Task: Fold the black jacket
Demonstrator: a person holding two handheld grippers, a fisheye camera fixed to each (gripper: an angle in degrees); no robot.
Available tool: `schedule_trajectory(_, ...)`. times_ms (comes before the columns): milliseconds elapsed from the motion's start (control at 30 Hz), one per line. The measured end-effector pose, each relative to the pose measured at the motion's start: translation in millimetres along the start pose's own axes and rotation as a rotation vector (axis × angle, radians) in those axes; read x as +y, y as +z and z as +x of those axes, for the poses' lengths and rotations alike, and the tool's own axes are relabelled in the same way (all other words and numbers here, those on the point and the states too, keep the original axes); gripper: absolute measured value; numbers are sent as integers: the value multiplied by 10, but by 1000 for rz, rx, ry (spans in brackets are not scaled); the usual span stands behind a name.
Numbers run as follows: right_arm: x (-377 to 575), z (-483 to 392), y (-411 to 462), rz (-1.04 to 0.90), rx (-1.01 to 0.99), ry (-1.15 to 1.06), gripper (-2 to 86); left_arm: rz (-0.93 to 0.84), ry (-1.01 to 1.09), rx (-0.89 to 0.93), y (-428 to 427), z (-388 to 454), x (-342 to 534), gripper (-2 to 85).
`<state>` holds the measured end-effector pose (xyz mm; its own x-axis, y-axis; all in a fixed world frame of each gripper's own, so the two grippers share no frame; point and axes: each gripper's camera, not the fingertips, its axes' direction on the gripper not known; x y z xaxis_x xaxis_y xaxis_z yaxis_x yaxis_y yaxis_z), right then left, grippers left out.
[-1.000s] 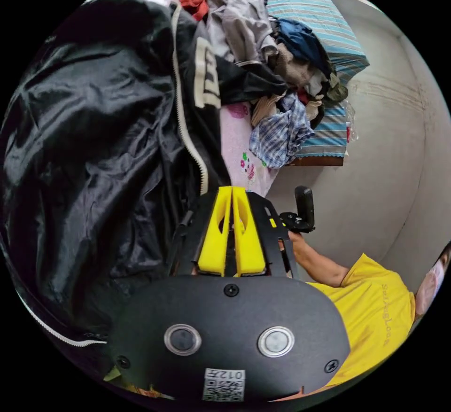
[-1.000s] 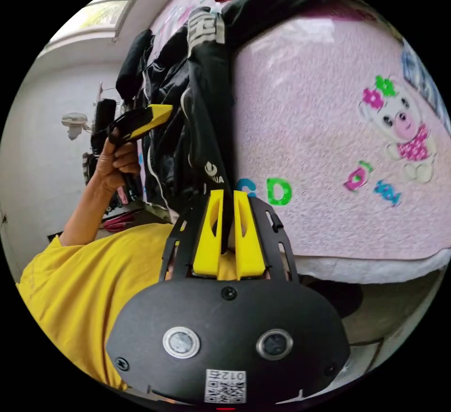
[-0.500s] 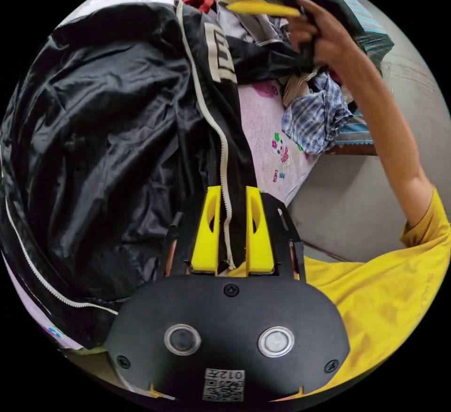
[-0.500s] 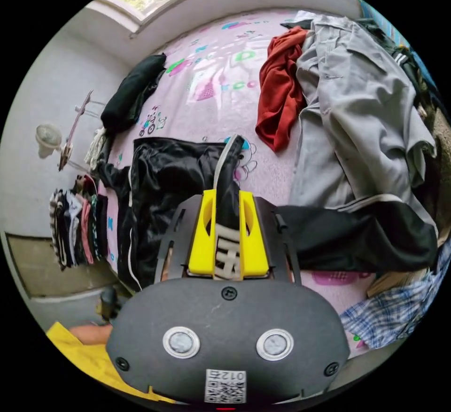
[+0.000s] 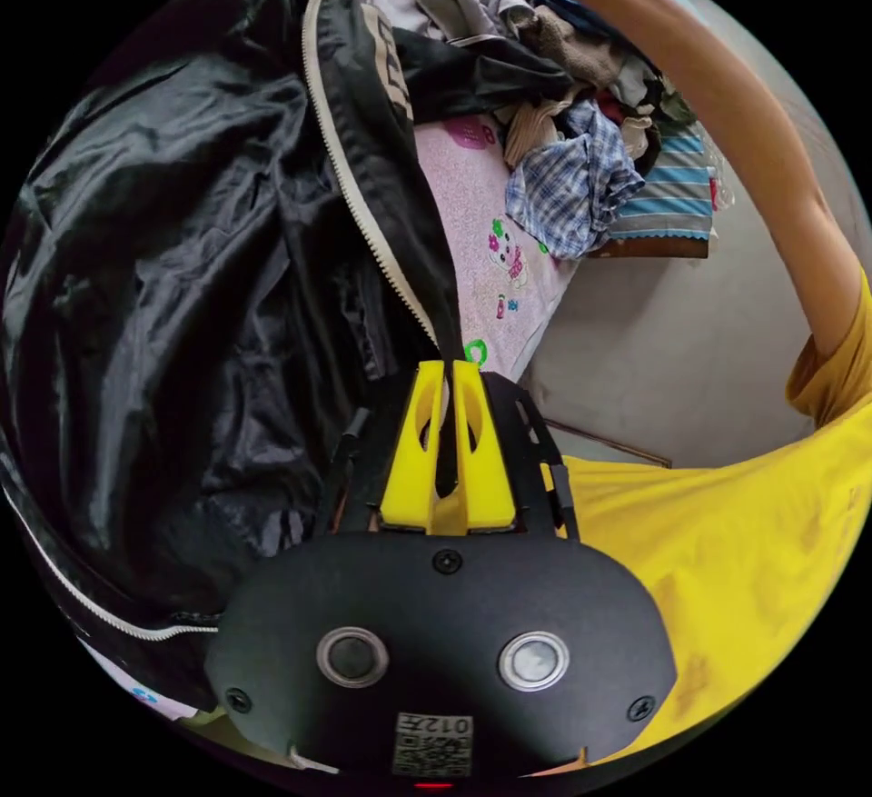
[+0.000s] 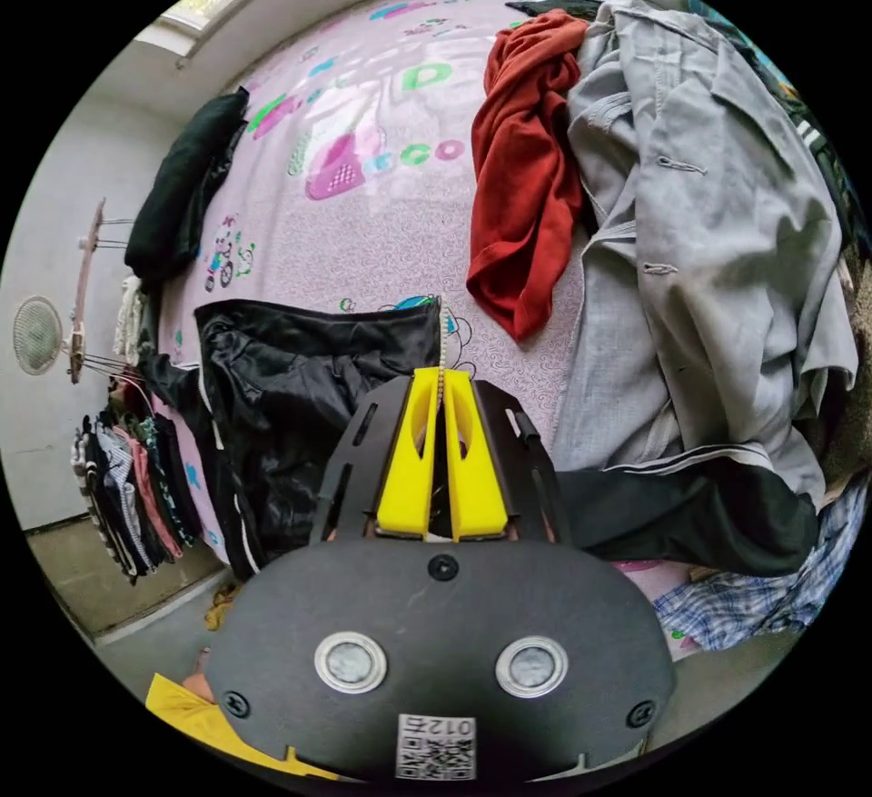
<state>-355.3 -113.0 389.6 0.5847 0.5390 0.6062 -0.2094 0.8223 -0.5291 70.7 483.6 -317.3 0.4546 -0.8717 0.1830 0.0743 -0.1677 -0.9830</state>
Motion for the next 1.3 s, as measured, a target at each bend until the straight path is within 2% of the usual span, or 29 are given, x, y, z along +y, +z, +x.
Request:
schedule_trajectory(267,106,-418,-596,103,-224,-57,9,143,45,17,-502,89,569,4)
schedule_trajectory(433,-27,-1030,-421,105,-248,-122,13,252,-37,71,-931,-280,1163,5)
schedule_trajectory(633,-384,-1582,653,33,-150,-143,25,281,-251,112,-882,-1152,1586,14)
schedule_trajectory(767,-454,-1644,1253,30,84,-139,43,300,-366,165,-608,-1682,1686,26)
schedule_trajectory(833,-379,-1628,1284,82,120,-174,41,328,-352,195,-535,-1732,1795,32)
schedule_trajectory(933,-64,-1504,1210,133,20,-289,36,340,-326,182,-489,-1658,1989,38)
schedule_trajectory(1067,931,-1221,1311,46,-129,-539,45,321,-321,186,-313,-1591,2200,45)
schedule_trajectory(1167,1813,-944,1656,-77,-162,-648,69,271,-304,152,-133,-1532,2245,51)
schedule_trajectory(1300,2682,-786,2179,-177,-112,-735,100,204,-301,69,38,-1495,2181,60)
